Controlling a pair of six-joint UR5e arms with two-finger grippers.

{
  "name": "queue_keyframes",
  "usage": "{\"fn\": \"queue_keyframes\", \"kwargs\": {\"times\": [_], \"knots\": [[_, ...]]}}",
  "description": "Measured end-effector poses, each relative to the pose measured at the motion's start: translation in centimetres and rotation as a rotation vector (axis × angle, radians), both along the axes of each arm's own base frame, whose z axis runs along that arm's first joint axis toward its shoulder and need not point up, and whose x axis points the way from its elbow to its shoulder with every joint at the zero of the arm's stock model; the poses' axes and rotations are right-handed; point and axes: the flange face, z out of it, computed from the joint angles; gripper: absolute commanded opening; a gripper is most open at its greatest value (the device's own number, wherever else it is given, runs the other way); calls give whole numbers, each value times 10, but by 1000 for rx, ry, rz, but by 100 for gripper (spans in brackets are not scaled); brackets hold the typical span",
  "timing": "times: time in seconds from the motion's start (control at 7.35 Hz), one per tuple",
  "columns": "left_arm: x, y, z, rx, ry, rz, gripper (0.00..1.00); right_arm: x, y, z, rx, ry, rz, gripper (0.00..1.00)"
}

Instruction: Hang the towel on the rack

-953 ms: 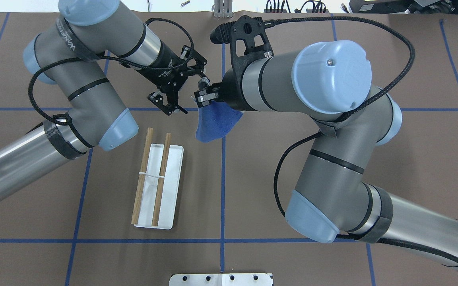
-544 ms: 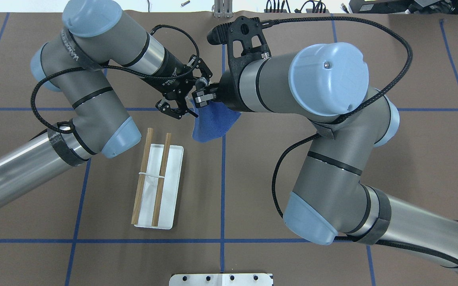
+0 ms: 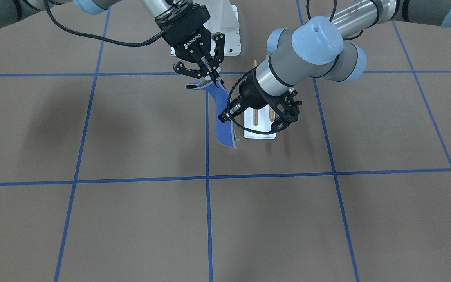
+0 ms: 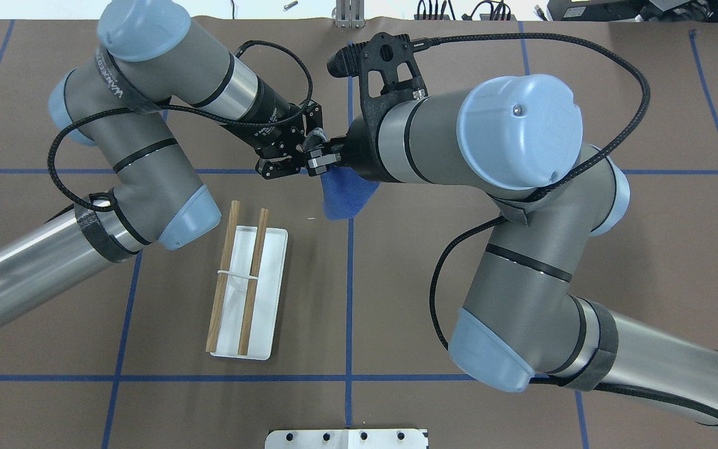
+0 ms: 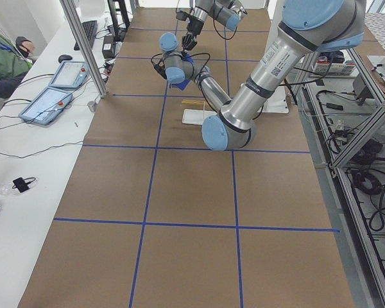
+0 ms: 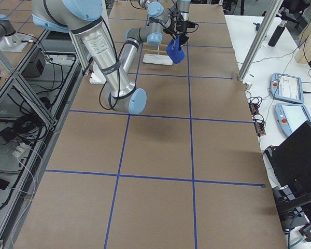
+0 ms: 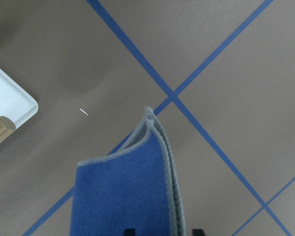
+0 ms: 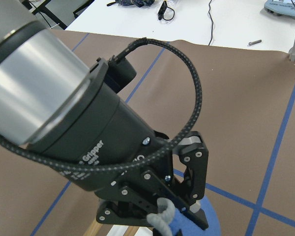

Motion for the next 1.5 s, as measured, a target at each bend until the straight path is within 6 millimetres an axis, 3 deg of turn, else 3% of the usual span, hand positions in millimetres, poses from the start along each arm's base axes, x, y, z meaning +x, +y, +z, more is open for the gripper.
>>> {"fn": "queue_keyframes", "kwargs": {"times": [0.41,0.82,1.09,1.5], "knots": [[-4,-6,0,2,-6,-42,0,10,13,15,-108,-24,-3,100],[-28,-13,-1,5,-9,-195,0,43,13,28,-196,68,-18,100],[-49,8,-2,44,20,-195,0,62,-20,62,-278,153,-4,100],[-73,52,0,138,72,-24,0,70,-98,137,-344,362,-19,100]]}}
